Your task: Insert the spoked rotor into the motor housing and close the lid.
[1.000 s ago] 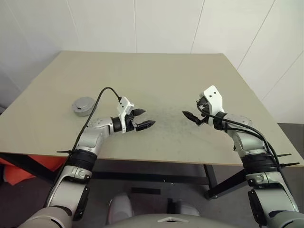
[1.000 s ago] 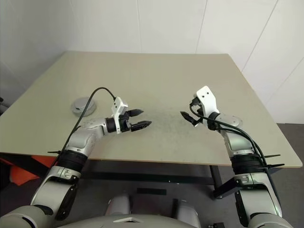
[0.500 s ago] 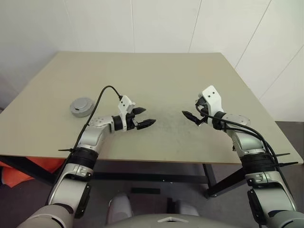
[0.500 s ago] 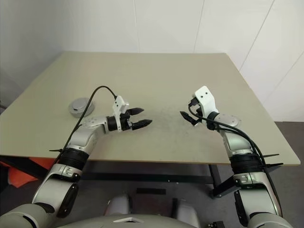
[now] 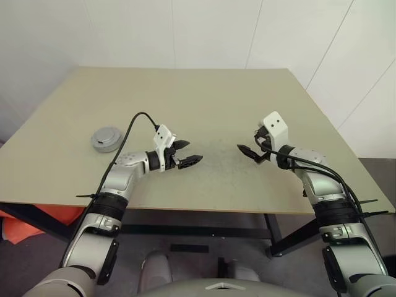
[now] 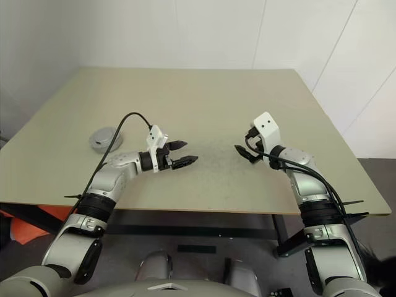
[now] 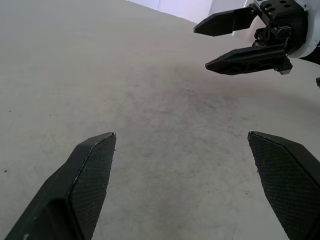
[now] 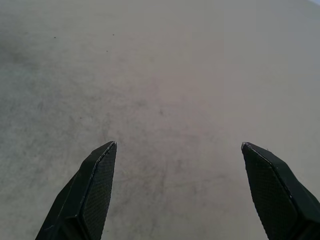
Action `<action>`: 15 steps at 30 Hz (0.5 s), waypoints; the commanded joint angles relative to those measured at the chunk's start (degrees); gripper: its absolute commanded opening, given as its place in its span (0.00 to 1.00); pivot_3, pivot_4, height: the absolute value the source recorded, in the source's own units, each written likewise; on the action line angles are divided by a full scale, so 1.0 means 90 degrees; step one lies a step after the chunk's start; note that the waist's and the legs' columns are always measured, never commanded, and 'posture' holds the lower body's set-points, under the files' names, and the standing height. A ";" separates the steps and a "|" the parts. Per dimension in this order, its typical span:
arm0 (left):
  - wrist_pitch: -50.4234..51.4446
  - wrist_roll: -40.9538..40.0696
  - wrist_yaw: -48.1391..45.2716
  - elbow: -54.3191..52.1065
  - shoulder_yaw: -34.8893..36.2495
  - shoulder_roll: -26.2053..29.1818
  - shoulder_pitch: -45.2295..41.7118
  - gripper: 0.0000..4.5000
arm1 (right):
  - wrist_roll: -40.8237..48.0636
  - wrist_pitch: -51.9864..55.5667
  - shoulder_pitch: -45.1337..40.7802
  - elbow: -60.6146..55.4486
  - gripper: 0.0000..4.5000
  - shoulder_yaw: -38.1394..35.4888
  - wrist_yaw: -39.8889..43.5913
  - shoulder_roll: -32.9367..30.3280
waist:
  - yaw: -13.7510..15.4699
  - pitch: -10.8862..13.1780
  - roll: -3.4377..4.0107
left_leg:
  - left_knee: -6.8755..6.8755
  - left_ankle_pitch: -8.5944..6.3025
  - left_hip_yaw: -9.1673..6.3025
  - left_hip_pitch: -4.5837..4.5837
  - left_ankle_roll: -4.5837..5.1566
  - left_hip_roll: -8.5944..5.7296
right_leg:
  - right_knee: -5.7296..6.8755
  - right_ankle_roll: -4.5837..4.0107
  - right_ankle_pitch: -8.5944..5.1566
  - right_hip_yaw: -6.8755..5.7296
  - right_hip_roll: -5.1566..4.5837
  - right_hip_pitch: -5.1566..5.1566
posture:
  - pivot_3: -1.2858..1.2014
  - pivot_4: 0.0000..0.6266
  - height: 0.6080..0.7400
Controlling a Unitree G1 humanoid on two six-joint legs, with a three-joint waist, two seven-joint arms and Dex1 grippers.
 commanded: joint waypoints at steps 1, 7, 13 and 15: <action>-0.0128 -0.0001 0.0023 -0.0137 0.0101 -0.0017 -0.0055 0.99 | -0.0056 -0.0145 -0.0193 -0.0022 1.00 -0.0023 -0.0019 -0.0015 | 0.0000 0.0000 0.0000 | 0.0000 0.0000 0.0000 0.0000 0.0000 0.0000 | 0.0000 0.0000 0.0000 0.0000 0.0000 0.0000 | 0.52 0.00 1.00; -0.0134 0.0000 0.0035 -0.0128 0.0107 -0.0021 -0.0052 0.99 | -0.0077 -0.0145 -0.0198 -0.0005 1.00 -0.0041 -0.0010 -0.0009 | 0.0000 0.0000 0.0001 | -0.0004 0.0000 0.0001 -0.0001 0.0000 0.0000 | -0.0003 0.0000 0.0000 0.0000 0.0000 -0.0003 | 0.52 0.00 1.00; -0.0382 0.0025 0.0336 0.0114 0.0288 -0.0110 -0.0208 0.99 | -0.0228 -0.0369 -0.0481 0.0494 1.00 -0.0232 -0.0530 0.0043 | -0.0004 0.0001 0.0001 | -0.0005 0.0000 0.0003 -0.0003 -0.0001 -0.0001 | -0.0004 0.0000 0.0000 0.0000 0.0000 -0.0006 | 0.52 0.00 1.00; -0.0435 0.0045 0.0376 0.0172 0.0314 -0.0123 -0.0229 0.99 | -0.0226 -0.0428 -0.0534 0.0589 1.00 -0.0233 -0.0568 0.0039 | -0.0003 0.0001 0.0002 | -0.0005 0.0000 0.0003 -0.0003 -0.0001 -0.0001 | -0.0003 0.0000 0.0000 0.0000 0.0000 -0.0006 | 0.52 0.00 1.00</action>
